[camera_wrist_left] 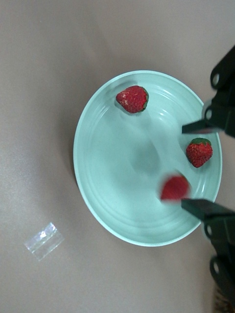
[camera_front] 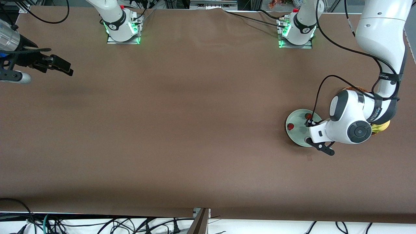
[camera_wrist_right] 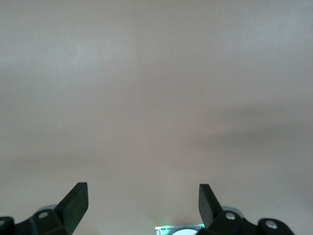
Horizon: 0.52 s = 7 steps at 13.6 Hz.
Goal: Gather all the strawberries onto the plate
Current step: 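Open the left gripper to drop the strawberry on the plate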
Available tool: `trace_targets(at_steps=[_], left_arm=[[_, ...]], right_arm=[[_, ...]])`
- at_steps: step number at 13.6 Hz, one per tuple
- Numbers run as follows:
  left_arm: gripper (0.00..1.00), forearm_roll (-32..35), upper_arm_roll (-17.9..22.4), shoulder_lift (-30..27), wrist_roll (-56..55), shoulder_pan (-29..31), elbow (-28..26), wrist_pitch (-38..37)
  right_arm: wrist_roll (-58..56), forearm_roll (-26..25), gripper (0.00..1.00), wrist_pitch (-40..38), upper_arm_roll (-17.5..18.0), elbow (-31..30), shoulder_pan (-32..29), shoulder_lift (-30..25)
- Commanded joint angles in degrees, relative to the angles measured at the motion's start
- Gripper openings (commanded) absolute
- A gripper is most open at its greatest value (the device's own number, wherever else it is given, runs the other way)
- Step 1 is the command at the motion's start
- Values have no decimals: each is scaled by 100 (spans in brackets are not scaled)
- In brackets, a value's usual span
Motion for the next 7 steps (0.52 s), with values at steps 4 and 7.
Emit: trace_targets(at_steps=[4,7], left_arm=[[100,-299,-153,-559,-638,-66,157,-554],[100,-186,-390,-1166,-1343,-119,218,-836]], right_arm=[[-347,-70,100,22,63,144,7,188],[-338,-70,100,129,80,126,16,205]])
